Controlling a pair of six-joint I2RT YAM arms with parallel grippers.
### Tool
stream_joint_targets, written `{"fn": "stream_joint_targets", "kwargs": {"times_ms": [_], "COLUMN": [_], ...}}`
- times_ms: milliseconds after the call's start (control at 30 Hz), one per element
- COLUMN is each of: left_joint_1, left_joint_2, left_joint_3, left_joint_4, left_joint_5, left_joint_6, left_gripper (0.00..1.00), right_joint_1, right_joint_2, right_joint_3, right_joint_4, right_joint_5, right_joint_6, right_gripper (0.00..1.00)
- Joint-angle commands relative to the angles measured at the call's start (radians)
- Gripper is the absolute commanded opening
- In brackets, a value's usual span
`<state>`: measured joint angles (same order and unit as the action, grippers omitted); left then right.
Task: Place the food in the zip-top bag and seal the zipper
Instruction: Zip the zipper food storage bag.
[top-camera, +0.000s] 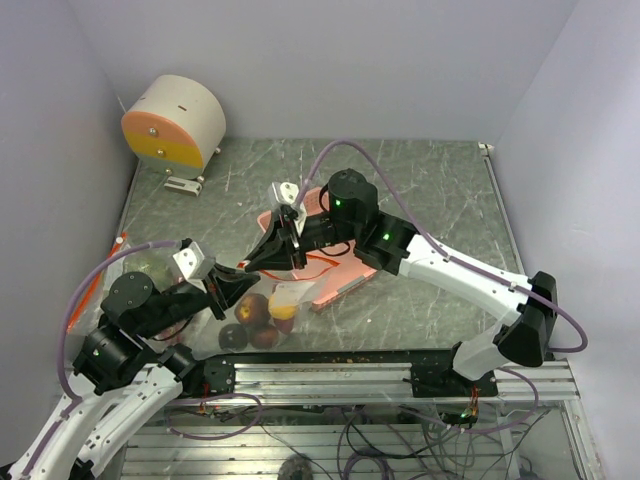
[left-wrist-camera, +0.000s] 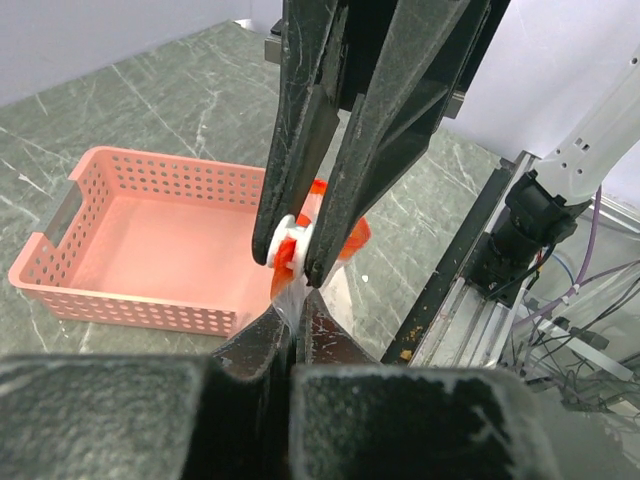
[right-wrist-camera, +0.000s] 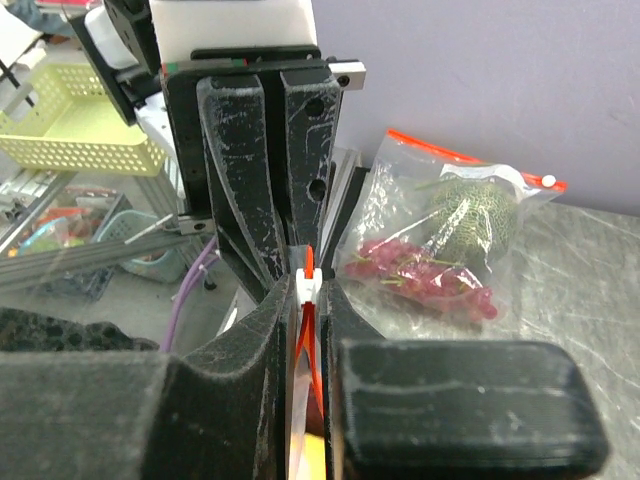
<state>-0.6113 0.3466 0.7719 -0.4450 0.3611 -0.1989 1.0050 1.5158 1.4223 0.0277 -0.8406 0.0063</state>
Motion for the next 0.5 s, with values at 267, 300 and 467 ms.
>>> {"fn": "stream_joint_targets", "kwargs": {"times_ms": [267,300,467], "left_joint_1": [0.001,0.001,0.001], "left_joint_2": [0.001,0.002,0.006], "left_joint_3": [0.082,0.086,0.085], "left_joint_4": [0.017,0.012,0.010], "left_joint_5": [-0.018,-0.016,-0.021], "left_joint_6": [0.018,0.019,0.023], "left_gripper": [0.07,0.07,0.07], "right_joint_1": [-0.035,-0.043,-0.070], "right_joint_2": [-0.016,-0.020,-0.034], "right_joint_3": [0.010,0.002,-0.003], "right_joint_4": [-0.209,-0.201,-0.114], "right_joint_5": [0.034,0.030,-0.023], "right_joint_6": [-0.158,-0.153,-0.074], "right_gripper": [0.01,0.01,0.01]}}
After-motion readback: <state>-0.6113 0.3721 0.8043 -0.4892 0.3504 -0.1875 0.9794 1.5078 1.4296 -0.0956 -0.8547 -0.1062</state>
